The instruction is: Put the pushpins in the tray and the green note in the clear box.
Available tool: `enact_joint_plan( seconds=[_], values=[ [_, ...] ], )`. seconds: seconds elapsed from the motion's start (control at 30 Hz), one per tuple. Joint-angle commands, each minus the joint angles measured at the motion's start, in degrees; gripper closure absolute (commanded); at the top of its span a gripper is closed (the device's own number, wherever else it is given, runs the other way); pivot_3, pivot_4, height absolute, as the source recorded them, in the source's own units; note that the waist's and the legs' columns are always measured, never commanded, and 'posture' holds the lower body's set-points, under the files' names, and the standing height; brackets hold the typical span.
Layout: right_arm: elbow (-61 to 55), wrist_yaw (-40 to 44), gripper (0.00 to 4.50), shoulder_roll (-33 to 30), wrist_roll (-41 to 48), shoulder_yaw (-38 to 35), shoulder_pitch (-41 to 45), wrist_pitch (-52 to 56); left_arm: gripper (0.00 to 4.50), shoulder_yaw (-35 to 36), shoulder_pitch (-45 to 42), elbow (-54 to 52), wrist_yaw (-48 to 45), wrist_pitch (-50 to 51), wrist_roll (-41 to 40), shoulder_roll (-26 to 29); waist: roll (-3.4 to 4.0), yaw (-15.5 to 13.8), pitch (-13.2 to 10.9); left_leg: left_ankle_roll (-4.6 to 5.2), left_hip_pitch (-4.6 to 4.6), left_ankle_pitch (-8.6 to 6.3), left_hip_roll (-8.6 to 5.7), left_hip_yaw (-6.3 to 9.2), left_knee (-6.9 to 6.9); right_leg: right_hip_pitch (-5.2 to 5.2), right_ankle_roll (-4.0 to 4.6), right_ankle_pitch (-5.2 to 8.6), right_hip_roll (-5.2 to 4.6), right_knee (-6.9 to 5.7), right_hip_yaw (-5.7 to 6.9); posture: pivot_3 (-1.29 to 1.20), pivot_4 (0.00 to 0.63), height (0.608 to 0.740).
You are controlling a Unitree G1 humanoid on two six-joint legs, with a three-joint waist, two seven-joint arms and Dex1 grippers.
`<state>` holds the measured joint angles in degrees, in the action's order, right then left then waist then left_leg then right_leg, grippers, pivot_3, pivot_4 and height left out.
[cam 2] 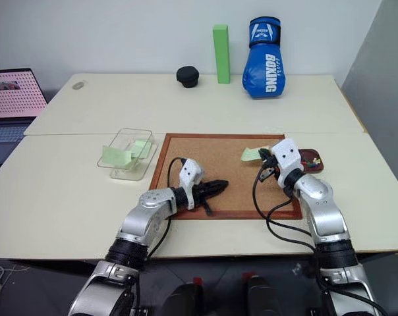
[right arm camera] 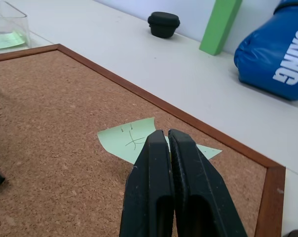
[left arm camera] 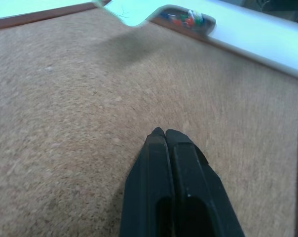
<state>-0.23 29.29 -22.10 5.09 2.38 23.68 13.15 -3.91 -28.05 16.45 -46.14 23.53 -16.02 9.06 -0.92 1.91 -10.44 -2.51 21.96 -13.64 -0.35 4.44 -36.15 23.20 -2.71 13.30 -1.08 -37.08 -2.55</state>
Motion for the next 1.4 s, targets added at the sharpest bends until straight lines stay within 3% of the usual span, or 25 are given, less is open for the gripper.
enact_joint_plan(
  seconds=[0.03, 0.27, 0.43, 0.83, 1.17, 1.2, 1.23, 1.4],
  values=[
    [-3.7, 0.5, 4.5, -0.7, 0.2, -0.5, -0.2, -0.9, 3.41, 8.4, -3.0, -1.8, 1.6, 13.2, -12.6, -2.0, -0.09, 0.0, -0.1, 0.0, 0.03, 0.0, 0.0, 0.01, 0.0, 0.01, 0.0, 0.0, 0.0, 0.02, 0.01, 0.0, 0.15, 0.74],
    [-6.3, 1.1, 4.5, -1.0, 1.5, -1.1, 0.1, 0.3, 1.98, 18.9, -7.7, -1.1, 6.0, 30.1, -27.7, -3.6, -0.13, 0.2, -0.1, -0.01, 0.08, 0.0, 0.0, 0.03, 0.02, 0.05, 0.0, 0.0, 0.0, 0.06, 0.03, 0.0, 0.15, 0.74],
    [-11.2, 1.2, 4.5, -0.9, 3.1, -1.2, -0.9, 2.9, 1.0, 20.6, -8.9, 0.5, 10.9, 34.5, -30.0, -5.1, -0.14, 0.1, -0.1, -0.01, 0.08, 0.0, -0.01, 0.04, 0.01, 0.05, 0.0, 0.0, 0.0, 0.06, 0.03, 0.0, 0.15, 0.74],
    [-19.3, 2.7, 4.5, 0.3, 7.9, -0.1, -3.2, 7.7, 1.0, 26.8, -13.2, 5.2, 16.7, 38.5, -37.3, -8.9, -0.17, 0.1, -0.1, -0.03, 0.07, 0.0, -0.02, 0.04, 0.02, 0.05, 0.0, 0.0, 0.0, 0.07, 0.03, 0.0, 0.15, 0.74],
    [-19.6, 1.7, 4.5, 1.2, 8.2, 0.8, -2.8, 7.7, 1.0, 24.8, -12.8, 3.9, 15.3, 41.6, -37.9, -8.4, -0.19, 0.0, -0.1, -0.04, 0.09, 0.0, -0.02, 0.05, 0.02, 0.05, 0.0, 0.0, -0.01, 0.1, 0.03, 0.0, 0.15, 0.74],
    [-19.7, 1.7, 4.5, 1.3, 8.3, 1.0, -2.8, 7.8, 1.35, 24.9, -12.9, 4.1, 15.4, 41.4, -37.8, -8.5, -0.19, 0.0, -0.1, -0.04, 0.09, 0.0, -0.02, 0.05, 0.02, 0.05, 0.0, 0.0, -0.01, 0.1, 0.04, 0.0, 0.15, 0.74],
    [-19.8, 1.8, 4.5, 1.4, 8.3, 1.2, -2.9, 7.8, 1.36, 25.1, -13.0, 4.2, 15.5, 41.2, -37.8, -8.6, -0.19, 0.0, -0.1, -0.05, 0.09, 0.0, -0.02, 0.05, 0.02, 0.05, 0.0, 0.0, -0.01, 0.1, 0.04, 0.0, 0.15, 0.74],
    [-19.9, 2.0, 4.5, 1.5, 8.1, 2.0, -3.2, 7.5, 2.38, 25.6, -13.3, 4.6, 15.6, 40.4, -38.0, -9.0, -0.19, 0.0, -0.1, -0.05, 0.09, 0.0, -0.02, 0.05, 0.02, 0.05, 0.0, 0.0, -0.01, 0.1, 0.04, 0.0, 0.15, 0.74]
  ],
)
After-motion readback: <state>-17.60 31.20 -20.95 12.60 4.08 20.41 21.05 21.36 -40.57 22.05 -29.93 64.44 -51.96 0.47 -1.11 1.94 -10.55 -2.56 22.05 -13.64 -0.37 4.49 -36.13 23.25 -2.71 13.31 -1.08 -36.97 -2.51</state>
